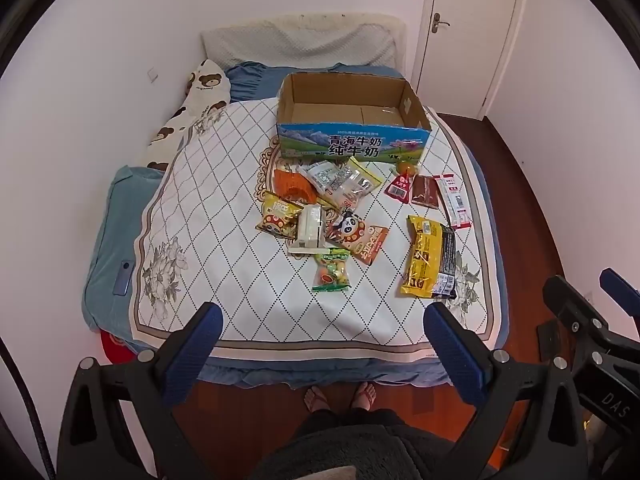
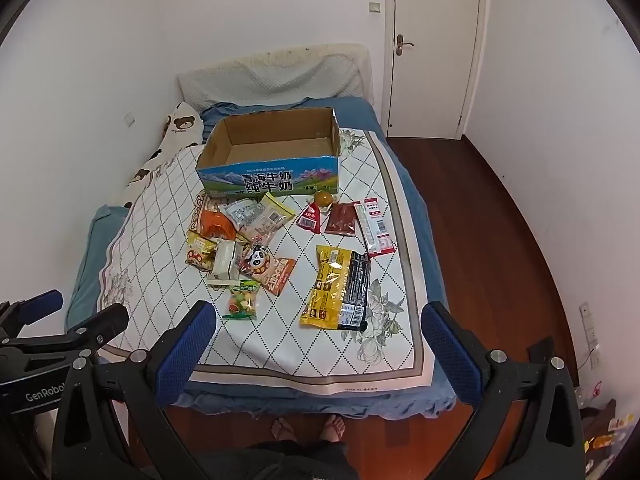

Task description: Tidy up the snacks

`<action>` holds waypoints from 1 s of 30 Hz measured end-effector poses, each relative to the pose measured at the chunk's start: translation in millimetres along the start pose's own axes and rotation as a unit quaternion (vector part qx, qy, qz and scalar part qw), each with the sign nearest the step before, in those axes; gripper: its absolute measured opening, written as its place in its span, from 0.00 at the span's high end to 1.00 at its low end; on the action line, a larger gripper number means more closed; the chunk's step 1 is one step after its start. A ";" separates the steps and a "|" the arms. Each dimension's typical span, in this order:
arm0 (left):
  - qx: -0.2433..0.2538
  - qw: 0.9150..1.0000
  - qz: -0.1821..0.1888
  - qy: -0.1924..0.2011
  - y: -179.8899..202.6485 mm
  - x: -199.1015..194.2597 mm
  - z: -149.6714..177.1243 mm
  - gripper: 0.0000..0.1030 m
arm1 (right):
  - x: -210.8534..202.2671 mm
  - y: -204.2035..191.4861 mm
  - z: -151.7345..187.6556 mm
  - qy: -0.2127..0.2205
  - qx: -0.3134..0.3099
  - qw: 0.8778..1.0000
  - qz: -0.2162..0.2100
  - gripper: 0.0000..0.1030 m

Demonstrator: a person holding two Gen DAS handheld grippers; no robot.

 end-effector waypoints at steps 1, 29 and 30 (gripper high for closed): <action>0.001 1.000 0.000 0.001 0.5 0.0 0.0 0.00 | 0.3 -0.2 0.3 -0.002 0.006 1.000 -0.006 0.00; -0.002 1.000 0.003 0.006 4.1 -3.7 -2.7 0.00 | -4.2 6.3 3.0 -0.010 0.016 1.000 -0.009 0.00; -0.002 1.000 0.002 0.007 4.6 -3.6 -3.1 0.00 | -5.6 5.9 2.7 -0.009 0.016 1.000 -0.009 0.00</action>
Point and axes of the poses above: each gripper's, at about its wrist camera, not at the fingertips, and x roughly the way its jaws point, y to its right, z to its underside, the point moved 7 cm from there along x, roughly the way its jaws point, and after that the axes turned 14 degrees about y, right-handed, at the moved point
